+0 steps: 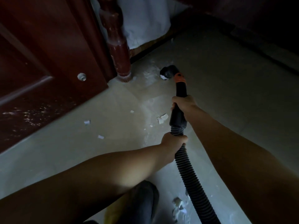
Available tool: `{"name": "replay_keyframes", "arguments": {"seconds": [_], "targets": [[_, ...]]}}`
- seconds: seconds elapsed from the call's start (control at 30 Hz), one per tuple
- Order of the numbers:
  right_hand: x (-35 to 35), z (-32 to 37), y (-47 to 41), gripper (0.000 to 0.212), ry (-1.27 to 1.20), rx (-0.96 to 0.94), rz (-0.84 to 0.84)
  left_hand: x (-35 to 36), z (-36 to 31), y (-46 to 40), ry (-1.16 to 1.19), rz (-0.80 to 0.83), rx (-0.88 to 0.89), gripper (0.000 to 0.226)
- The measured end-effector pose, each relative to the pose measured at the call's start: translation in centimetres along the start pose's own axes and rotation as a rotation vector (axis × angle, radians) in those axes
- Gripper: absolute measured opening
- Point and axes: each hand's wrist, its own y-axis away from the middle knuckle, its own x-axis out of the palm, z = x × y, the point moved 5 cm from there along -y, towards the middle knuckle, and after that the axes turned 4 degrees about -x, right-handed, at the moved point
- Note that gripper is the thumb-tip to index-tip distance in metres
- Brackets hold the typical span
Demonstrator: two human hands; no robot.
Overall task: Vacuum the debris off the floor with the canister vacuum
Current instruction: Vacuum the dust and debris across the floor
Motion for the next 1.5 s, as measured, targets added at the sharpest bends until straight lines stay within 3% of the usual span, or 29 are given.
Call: {"name": "replay_keyframes", "arguments": {"seconds": [0.17,0.4,0.7,0.9,1.1,1.2,1.37,1.5], "targets": [[-0.3,0.3,-0.9,0.016,-0.121,0.012,-0.023,-0.2,-0.7,-1.3,-0.009,0.004,0.059,0.009],[1.7,0.0,-2.2,0.014,-0.051,-0.034,-0.013,-1.0,-0.7,-3.0,0.04,0.026,0.034,0.012],[1.0,0.7,-3.2,0.017,-0.194,-0.004,-0.006,-0.7,-2.3,-3.6,-0.011,0.057,0.066,0.016],[2.3,1.8,-3.7,0.013,-0.119,0.011,0.057,-1.4,-3.4,-3.7,0.031,0.088,0.083,0.014],[4.6,3.5,-2.0,0.009,0.208,-0.022,0.278,-0.5,-2.9,-3.5,0.106,0.174,0.052,0.012],[4.1,3.3,-2.0,0.011,0.189,-0.056,0.217,-0.3,-2.6,-3.8,0.088,0.179,0.061,0.013],[-0.1,2.0,-3.3,0.02,-0.101,-0.005,-0.048,0.1,-3.2,-4.3,-0.018,0.168,0.069,0.009],[-2.5,2.0,-4.5,0.018,-0.16,0.007,-0.19,1.0,-4.6,-5.0,-0.045,0.154,0.047,0.008]]}}
